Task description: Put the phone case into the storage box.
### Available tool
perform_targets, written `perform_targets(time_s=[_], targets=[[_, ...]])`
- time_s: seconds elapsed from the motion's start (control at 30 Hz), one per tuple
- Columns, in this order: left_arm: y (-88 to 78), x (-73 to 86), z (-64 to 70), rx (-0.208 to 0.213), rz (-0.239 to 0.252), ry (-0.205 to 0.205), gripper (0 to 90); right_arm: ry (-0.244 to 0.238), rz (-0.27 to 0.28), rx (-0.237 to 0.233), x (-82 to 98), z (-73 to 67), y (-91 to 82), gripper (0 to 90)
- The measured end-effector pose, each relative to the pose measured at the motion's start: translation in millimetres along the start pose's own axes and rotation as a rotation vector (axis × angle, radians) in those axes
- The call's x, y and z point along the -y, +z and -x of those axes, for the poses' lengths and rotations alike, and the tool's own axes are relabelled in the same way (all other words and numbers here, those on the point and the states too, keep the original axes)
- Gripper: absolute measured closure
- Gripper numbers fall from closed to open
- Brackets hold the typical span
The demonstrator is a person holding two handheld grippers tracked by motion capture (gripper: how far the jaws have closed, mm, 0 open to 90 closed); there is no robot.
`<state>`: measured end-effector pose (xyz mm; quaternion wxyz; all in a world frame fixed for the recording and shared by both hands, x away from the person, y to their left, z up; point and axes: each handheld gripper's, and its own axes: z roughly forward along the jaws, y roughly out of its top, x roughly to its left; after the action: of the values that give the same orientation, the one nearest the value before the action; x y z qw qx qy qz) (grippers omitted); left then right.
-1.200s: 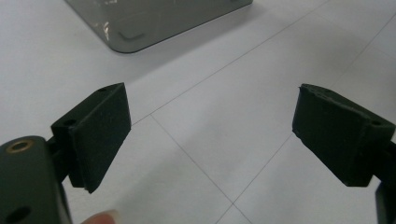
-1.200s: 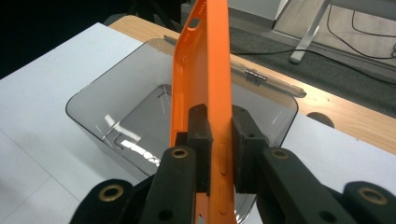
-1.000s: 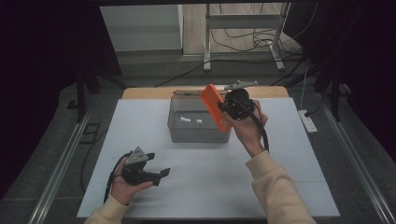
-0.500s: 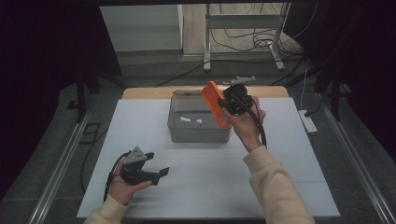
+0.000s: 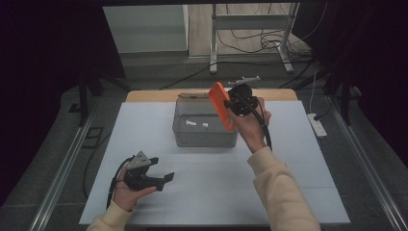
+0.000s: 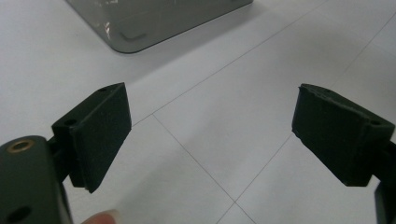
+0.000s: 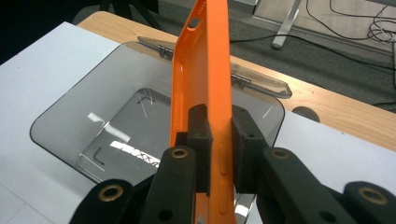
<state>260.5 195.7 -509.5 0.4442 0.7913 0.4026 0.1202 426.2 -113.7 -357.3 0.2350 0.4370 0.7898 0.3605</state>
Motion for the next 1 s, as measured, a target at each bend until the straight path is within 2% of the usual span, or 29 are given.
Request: perform_targets(time_s=[1.0], targets=[[-1.0,0.1,1.8,0.003,0.005,0.0,11.8,0.057,-0.031,0.055,0.9,7.9,18.3,80.0]])
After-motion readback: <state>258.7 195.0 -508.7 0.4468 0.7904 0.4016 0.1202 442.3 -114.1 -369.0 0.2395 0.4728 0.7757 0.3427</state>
